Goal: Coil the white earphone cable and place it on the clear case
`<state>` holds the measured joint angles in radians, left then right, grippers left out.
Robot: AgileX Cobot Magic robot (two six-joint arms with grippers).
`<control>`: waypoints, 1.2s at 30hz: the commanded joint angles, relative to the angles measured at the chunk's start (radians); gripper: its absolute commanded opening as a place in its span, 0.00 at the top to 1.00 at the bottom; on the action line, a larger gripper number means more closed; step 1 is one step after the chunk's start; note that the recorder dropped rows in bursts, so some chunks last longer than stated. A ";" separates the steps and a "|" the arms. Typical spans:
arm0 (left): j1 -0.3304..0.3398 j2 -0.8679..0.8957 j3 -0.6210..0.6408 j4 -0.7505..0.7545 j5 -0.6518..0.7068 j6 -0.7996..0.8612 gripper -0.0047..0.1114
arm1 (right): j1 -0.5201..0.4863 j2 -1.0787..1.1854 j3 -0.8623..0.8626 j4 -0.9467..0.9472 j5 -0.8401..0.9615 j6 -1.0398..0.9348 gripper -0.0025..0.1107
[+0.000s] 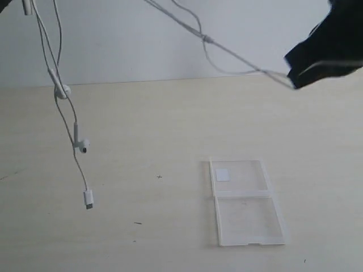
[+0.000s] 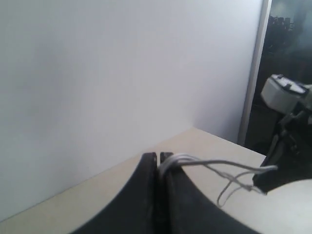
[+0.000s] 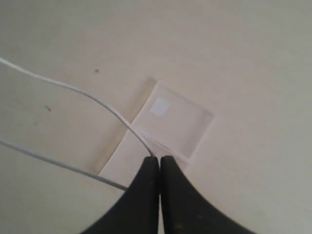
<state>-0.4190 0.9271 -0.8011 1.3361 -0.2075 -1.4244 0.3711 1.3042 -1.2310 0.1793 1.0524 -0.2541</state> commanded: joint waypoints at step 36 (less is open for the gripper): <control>0.001 -0.025 0.030 0.408 0.063 -0.459 0.96 | -0.005 0.200 0.077 1.023 -0.009 -1.083 0.30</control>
<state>-0.4190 0.9062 -0.7665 1.7444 -0.1680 -1.8831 0.3711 1.5142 -1.1564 1.1199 1.0502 -1.2706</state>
